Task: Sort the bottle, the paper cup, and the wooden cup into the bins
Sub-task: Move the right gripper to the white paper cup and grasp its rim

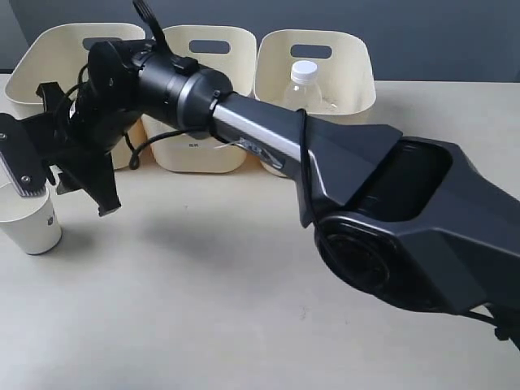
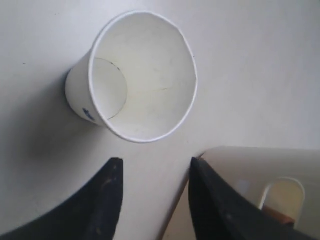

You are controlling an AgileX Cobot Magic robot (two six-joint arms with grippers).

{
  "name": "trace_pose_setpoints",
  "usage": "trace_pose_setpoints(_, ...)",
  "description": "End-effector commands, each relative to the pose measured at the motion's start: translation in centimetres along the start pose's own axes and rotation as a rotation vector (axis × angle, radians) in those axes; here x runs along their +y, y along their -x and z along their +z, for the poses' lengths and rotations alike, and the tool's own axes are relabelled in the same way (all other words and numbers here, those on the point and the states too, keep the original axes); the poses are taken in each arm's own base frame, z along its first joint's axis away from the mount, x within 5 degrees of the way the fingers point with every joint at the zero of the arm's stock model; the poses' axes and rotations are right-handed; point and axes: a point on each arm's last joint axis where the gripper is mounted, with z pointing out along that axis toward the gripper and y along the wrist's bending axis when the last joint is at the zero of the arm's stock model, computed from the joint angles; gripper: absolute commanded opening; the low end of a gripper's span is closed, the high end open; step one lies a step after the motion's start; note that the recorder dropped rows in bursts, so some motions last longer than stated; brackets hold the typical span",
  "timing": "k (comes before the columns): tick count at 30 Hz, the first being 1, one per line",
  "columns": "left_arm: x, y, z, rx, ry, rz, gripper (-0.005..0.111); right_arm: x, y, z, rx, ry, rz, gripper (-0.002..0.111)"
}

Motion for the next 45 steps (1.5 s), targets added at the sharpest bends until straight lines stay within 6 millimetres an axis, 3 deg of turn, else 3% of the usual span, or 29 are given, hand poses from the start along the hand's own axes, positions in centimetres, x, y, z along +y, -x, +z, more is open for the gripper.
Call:
trace_pose_setpoints(1,0.0,0.1,0.0,-0.017,-0.004,0.002,0.000,0.0,0.5,0.4,-0.022,-0.021,-0.018,0.042)
trace_pose_setpoints(11,0.0,0.1,0.0,-0.017,-0.004,0.002,0.000,0.7,-0.3,3.0,-0.027,-0.074,-0.057,0.042)
trace_pose_setpoints(28,0.0,0.1,0.0,-0.017,-0.004,0.002,0.000,1.8,1.1,3.6,-0.030,-0.010,-0.089,0.042)
trace_pose_setpoints(35,0.0,0.1,0.0,-0.017,-0.004,0.002,0.000,1.1,0.2,3.1,0.074,-0.053,-0.034,0.042)
trace_pose_setpoints(40,0.0,0.1,0.0,-0.017,-0.004,0.002,0.000,0.4,1.4,1.2,0.069,-0.042,-0.053,0.042)
trace_pose_setpoints(45,0.0,0.1,0.0,-0.017,-0.004,0.002,0.000,0.9,2.5,1.1,0.067,-0.010,-0.091,0.042)
